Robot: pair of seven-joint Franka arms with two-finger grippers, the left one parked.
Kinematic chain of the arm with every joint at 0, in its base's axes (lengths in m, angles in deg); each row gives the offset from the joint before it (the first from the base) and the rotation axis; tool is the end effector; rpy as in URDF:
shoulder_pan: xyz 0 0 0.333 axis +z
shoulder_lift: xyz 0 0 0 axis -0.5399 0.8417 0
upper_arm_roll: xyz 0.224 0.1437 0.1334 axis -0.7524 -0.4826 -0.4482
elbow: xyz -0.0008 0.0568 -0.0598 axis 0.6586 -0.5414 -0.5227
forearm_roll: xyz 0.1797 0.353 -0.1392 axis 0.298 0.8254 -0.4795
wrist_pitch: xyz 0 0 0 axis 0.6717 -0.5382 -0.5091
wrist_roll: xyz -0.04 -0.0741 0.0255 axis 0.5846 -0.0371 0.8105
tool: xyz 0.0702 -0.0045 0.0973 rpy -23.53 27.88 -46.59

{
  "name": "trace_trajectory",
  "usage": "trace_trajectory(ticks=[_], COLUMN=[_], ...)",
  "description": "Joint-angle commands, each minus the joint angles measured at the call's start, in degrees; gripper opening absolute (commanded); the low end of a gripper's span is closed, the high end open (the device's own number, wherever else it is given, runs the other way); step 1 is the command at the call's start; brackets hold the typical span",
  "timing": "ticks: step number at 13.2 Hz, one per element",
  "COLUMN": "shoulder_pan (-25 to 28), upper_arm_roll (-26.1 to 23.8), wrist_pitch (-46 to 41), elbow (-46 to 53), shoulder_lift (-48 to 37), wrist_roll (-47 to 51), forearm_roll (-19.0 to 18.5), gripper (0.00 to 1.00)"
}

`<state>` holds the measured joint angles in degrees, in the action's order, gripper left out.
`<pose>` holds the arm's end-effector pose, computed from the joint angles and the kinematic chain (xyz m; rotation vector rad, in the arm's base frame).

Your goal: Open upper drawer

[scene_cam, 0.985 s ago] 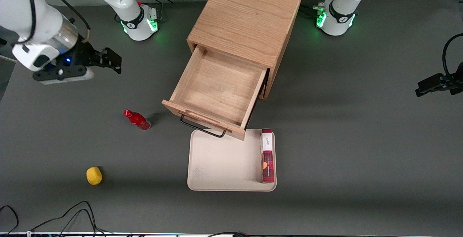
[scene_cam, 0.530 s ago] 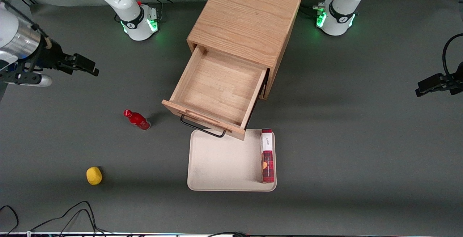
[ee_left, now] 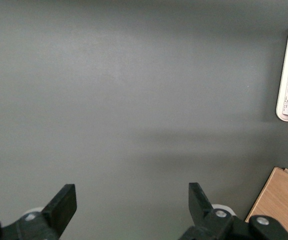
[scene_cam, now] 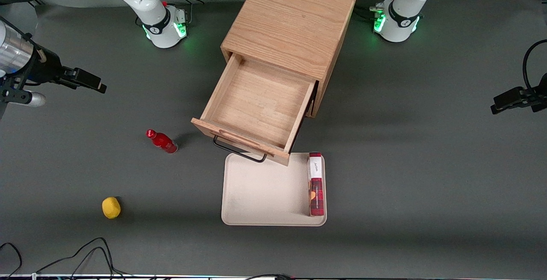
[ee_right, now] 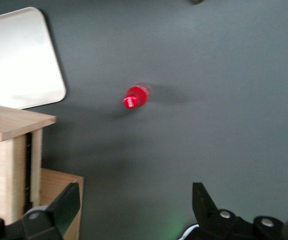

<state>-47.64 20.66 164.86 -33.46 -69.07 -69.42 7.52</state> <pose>0.5475 0.0205 0.5648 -3.0418 0.3552 0.1439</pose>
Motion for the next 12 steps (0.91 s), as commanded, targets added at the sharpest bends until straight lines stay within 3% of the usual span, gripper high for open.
trace_trajectory(ticks=[1,8,12], shoulder_pan=[-0.7,-0.8,-0.8], upper_arm_roll=[-0.8,-0.4,-0.7], wrist_pitch=[-0.7,-1.9,-3.1], elbow=[-0.2,-0.1,-0.1], shoulder_lift=[-1.6,-1.9,-1.9], wrist_roll=[1.5,-5.0,-7.6], forearm_roll=[-3.3,-3.5,-6.0], gripper=[1.00,1.00,1.00])
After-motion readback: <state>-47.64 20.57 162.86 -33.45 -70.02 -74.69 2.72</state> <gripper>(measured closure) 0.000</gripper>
